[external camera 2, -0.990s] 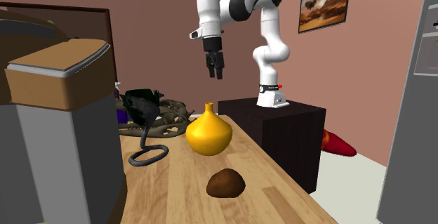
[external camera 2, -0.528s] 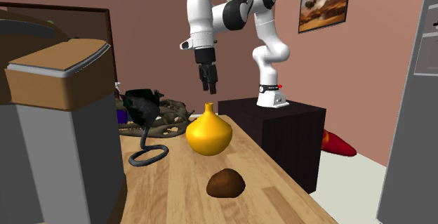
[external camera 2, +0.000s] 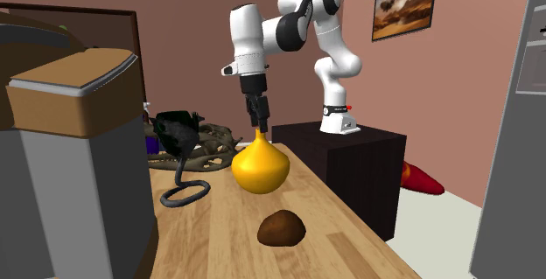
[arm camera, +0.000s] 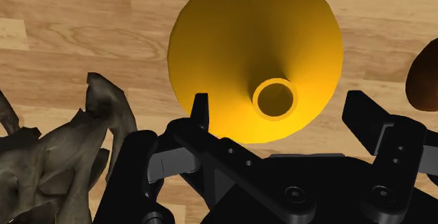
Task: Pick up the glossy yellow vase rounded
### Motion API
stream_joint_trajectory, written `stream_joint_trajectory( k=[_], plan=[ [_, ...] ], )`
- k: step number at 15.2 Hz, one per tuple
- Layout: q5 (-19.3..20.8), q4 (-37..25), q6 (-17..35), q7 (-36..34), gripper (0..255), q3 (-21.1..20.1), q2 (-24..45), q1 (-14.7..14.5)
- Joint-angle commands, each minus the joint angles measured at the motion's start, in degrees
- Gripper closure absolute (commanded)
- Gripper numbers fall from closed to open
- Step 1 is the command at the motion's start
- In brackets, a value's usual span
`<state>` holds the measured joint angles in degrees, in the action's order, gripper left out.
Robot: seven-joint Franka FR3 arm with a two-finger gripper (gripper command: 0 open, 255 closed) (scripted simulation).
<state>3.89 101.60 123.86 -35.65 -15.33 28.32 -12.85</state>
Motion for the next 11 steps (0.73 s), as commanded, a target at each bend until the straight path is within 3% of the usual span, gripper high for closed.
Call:
stream_joint_trajectory(
  k=[1, 3, 4, 11],
  plan=[
    [0.27, 0.48, 1.48, -0.05, 0, 0.18, 1.01, -0.08],
    [0.27, 0.48, 1.49, -0.05, 0, 0.18, 1.01, -0.08],
    [0.26, 0.51, 1.49, 0.00, 255, 0.19, 0.98, -0.04],
    [0.26, 0.49, 1.46, 0.01, 255, 0.19, 0.97, -0.03]
  ],
)
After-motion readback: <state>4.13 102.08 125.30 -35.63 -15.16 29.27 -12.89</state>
